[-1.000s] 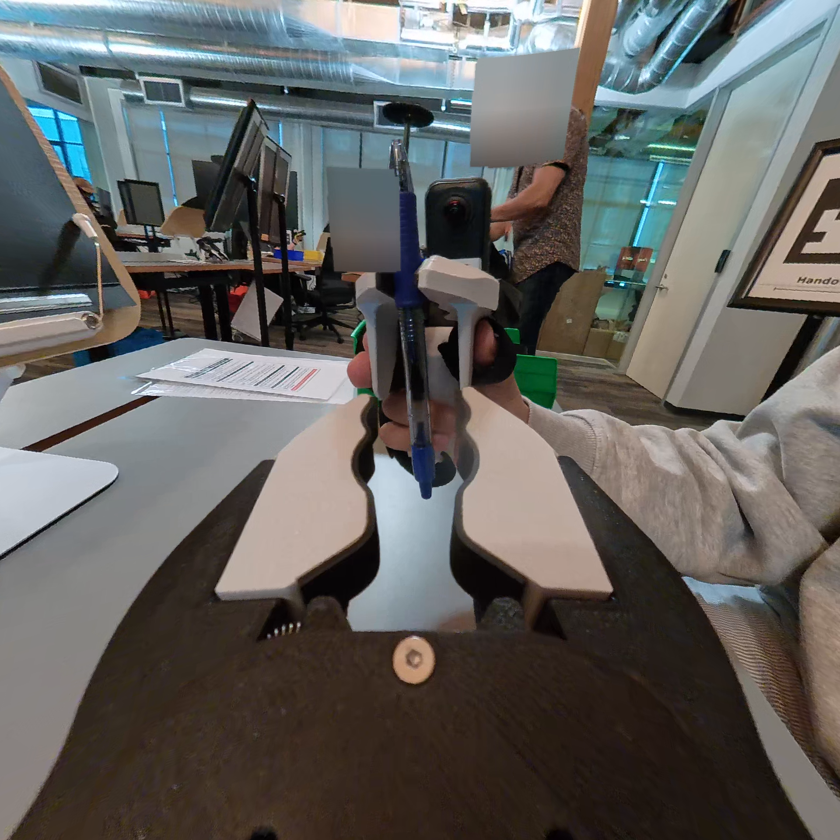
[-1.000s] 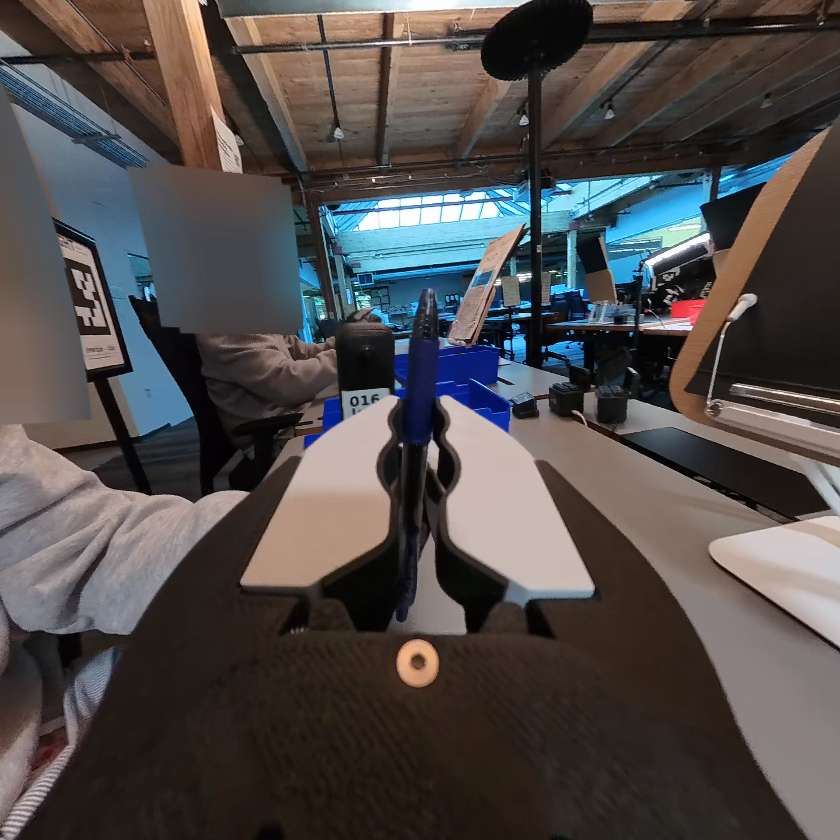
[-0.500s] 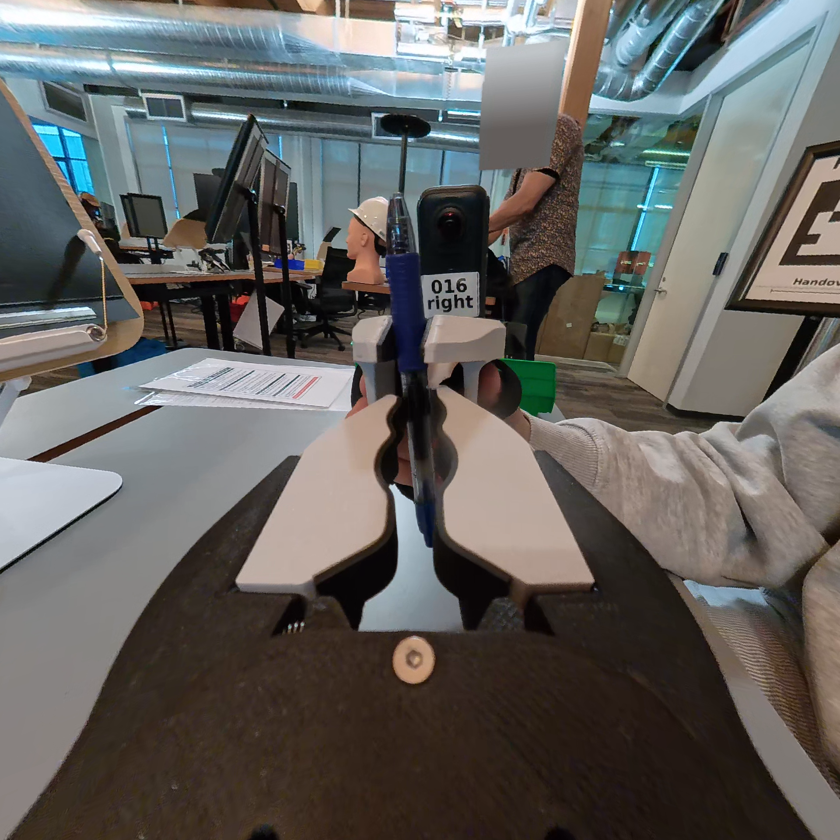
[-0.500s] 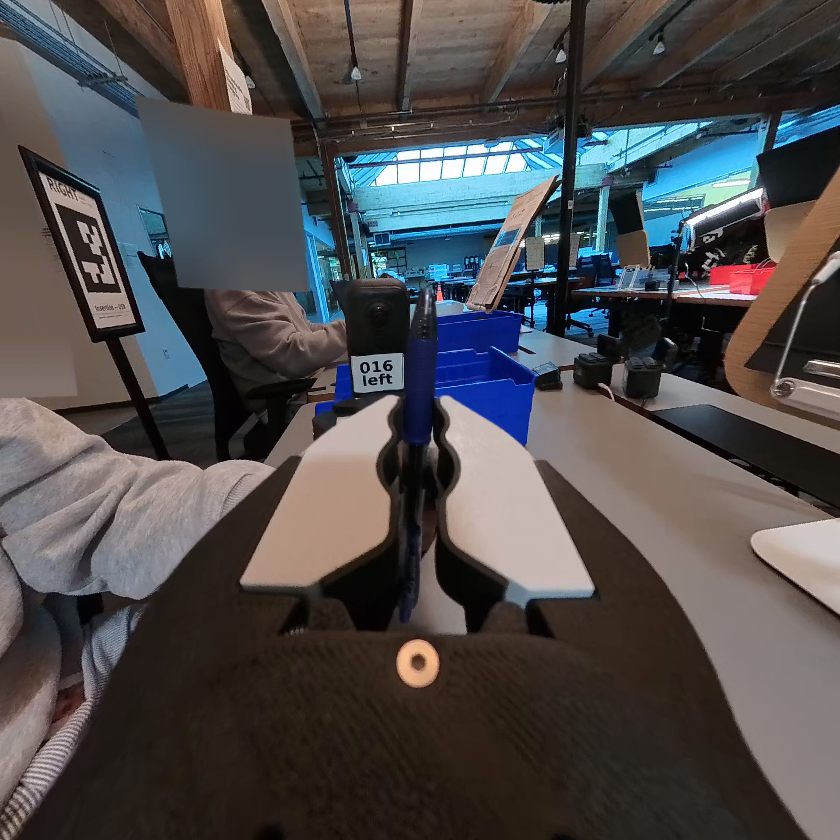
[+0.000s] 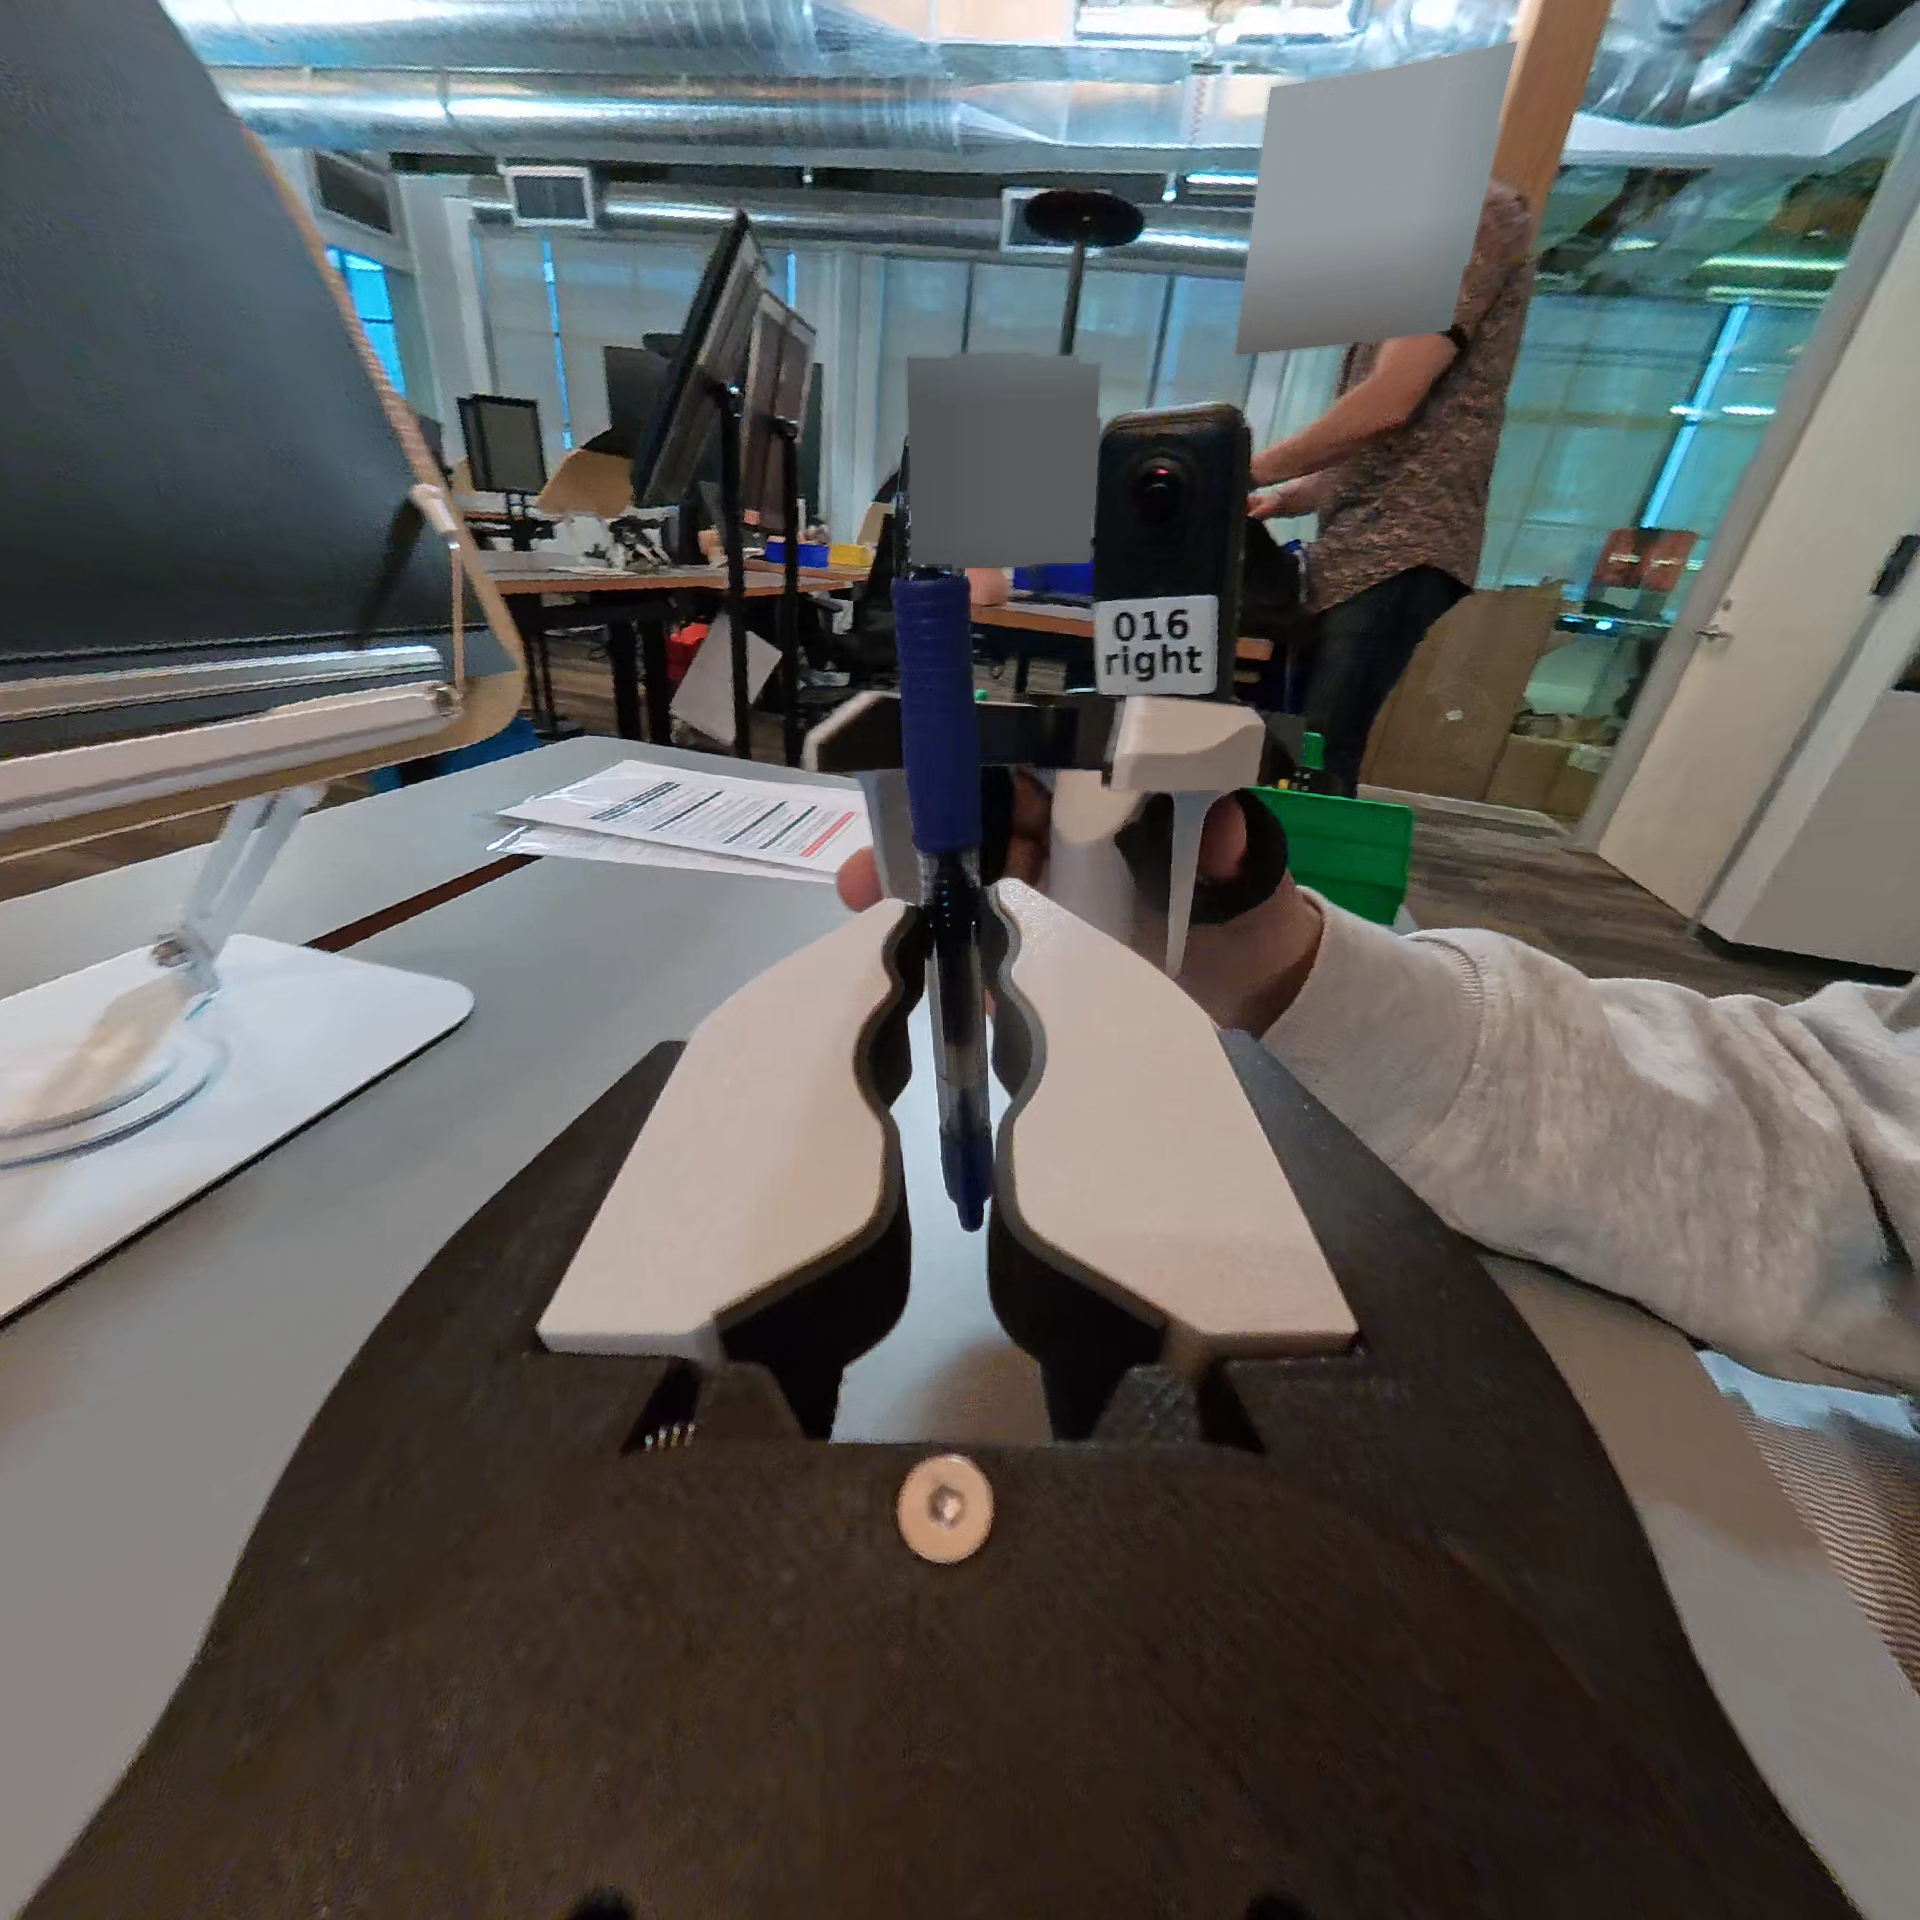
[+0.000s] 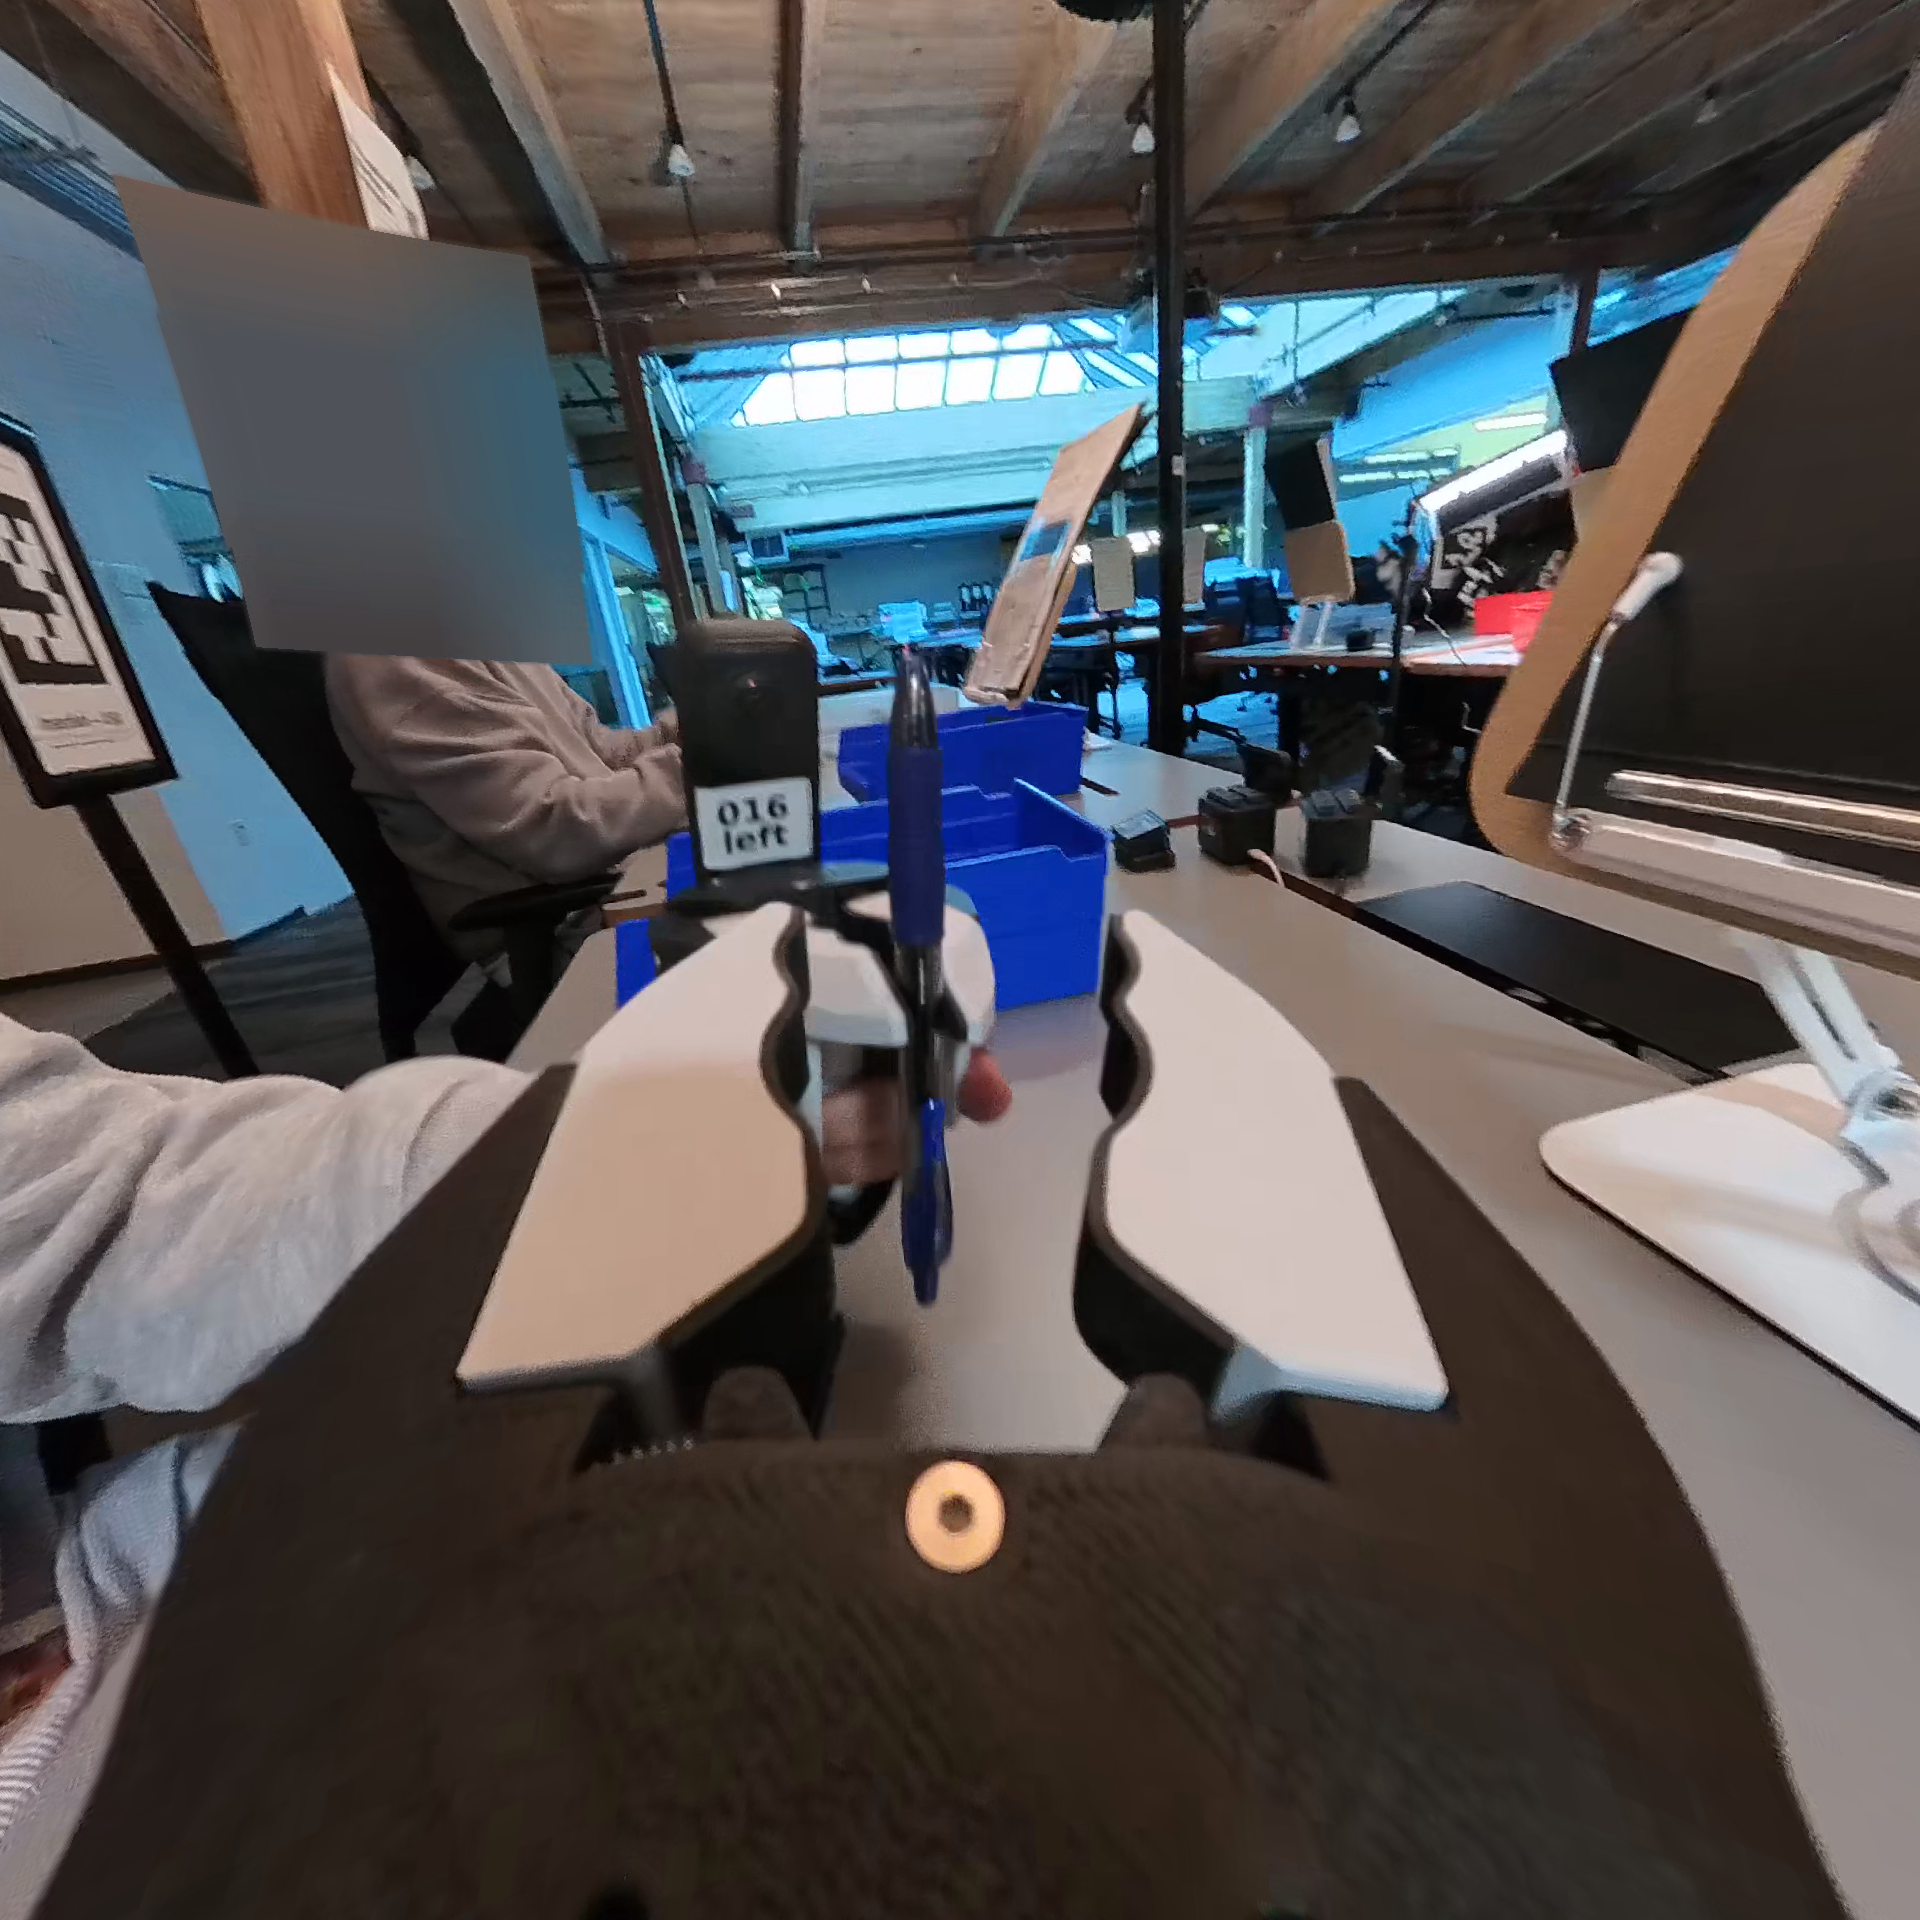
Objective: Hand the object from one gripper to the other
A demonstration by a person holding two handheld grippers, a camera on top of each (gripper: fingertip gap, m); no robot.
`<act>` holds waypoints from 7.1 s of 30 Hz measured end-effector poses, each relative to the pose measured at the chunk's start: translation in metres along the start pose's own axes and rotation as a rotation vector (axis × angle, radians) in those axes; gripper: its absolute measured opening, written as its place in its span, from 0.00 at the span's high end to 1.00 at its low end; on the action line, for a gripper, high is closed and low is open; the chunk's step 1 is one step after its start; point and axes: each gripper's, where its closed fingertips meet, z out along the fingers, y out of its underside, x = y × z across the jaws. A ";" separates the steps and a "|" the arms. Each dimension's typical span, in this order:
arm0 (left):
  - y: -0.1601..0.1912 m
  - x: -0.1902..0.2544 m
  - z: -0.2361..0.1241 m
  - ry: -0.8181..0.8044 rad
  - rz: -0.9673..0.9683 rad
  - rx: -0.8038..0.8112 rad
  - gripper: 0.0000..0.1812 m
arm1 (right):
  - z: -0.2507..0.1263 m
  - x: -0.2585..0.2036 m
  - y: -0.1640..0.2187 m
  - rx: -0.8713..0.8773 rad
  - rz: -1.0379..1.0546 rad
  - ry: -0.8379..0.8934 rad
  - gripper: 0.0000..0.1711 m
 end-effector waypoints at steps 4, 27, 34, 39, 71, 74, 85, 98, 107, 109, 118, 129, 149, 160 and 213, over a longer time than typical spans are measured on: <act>-0.009 -0.012 -0.017 -0.051 0.003 0.014 0.94 | 0.006 0.002 0.028 -0.107 0.021 -0.030 0.65; -0.030 0.004 -0.020 -0.050 0.069 0.088 0.94 | 0.046 -0.029 0.065 -0.134 0.046 -0.162 0.94; -0.045 0.000 -0.026 -0.066 0.030 0.211 0.60 | 0.041 -0.021 0.058 -0.107 0.049 -0.129 0.94; -0.062 0.001 -0.041 -0.020 -0.028 0.330 0.67 | 0.044 -0.027 0.070 -0.174 0.002 -0.145 0.94; -0.061 0.004 -0.044 0.009 -0.031 0.295 0.93 | 0.038 -0.020 0.033 0.029 0.051 -0.104 0.60; -0.054 0.005 -0.037 0.015 -0.038 0.244 0.94 | 0.028 -0.014 0.019 0.098 0.095 -0.100 0.63; -0.043 0.010 -0.027 0.050 -0.049 0.180 0.94 | 0.039 -0.032 0.044 -0.075 0.010 -0.162 0.86; -0.042 0.013 -0.024 0.076 -0.069 0.177 0.94 | 0.045 -0.038 0.053 -0.114 -0.016 -0.175 0.94; -0.042 0.011 -0.025 0.067 -0.084 0.173 0.83 | 0.042 -0.037 0.047 -0.087 -0.003 -0.172 0.94; -0.044 0.011 -0.025 0.072 -0.094 0.187 0.75 | 0.039 -0.034 0.041 -0.060 0.003 -0.162 0.94; -0.016 0.012 -0.012 0.110 -0.153 0.044 0.75 | 0.014 -0.014 0.013 0.022 0.002 -0.081 0.94; 0.025 0.025 0.010 0.139 -0.118 -0.174 0.88 | 0.009 -0.021 0.004 0.015 0.004 -0.095 0.94; 0.022 0.035 0.009 0.190 -0.082 -0.159 0.95 | 0.010 -0.028 -0.006 0.084 0.008 -0.129 0.80; 0.022 0.088 0.001 0.514 -0.119 -0.177 0.94 | -0.022 -0.054 -0.030 0.169 0.277 -0.487 0.78; 0.033 -0.001 0.016 -0.076 0.083 -0.179 0.88 | 0.011 0.005 -0.004 0.035 -0.021 0.131 0.93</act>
